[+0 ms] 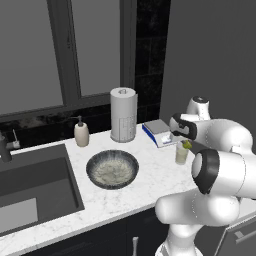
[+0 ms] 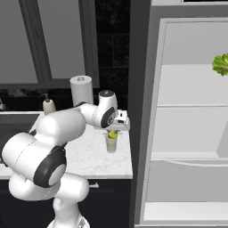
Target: Grab a lemon wedge from the fridge and one ice cube from the ice bowl, and put them in the glass of lemonade.
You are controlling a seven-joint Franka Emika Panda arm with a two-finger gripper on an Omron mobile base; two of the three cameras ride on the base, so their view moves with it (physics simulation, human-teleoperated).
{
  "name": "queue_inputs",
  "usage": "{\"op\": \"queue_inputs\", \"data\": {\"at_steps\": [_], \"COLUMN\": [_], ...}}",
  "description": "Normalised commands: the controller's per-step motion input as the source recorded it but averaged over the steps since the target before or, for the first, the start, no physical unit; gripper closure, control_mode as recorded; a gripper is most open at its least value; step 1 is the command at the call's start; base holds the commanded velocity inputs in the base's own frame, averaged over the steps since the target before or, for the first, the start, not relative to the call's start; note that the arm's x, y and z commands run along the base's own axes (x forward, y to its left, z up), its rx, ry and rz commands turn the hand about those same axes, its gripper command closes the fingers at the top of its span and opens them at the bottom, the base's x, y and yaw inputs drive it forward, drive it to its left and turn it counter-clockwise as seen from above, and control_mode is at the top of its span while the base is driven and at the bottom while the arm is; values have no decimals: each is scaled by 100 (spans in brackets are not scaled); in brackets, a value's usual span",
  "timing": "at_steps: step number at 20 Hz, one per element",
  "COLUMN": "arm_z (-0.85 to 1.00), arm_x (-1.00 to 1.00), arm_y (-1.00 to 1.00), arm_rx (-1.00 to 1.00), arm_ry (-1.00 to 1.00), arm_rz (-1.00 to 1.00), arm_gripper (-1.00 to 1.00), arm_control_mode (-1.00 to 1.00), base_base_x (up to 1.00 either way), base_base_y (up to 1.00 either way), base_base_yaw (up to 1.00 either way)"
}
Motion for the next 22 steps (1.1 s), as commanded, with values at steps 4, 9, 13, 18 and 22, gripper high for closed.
{"op": "queue_inputs", "data": {"at_steps": [4, 9, 13, 18, 22], "arm_z": [-3, 0, 0, 1, 0], "arm_x": [-2, 0, 0, 0, 0], "arm_y": [1, 0, 0, 0, 0], "arm_rx": [0, 0, 0, 0, 0], "arm_ry": [0, 0, 0, 0, 0], "arm_rz": [0, 0, 0, 0, 0], "arm_gripper": [100, 100, -100, -100, -100], "arm_control_mode": [-100, -100, -100, -100, -100], "base_base_x": [0, 0, 0, 0, 0], "base_base_y": [0, 0, 0, 0, 0], "base_base_yaw": [0, 0, 0, 0, 0]}}
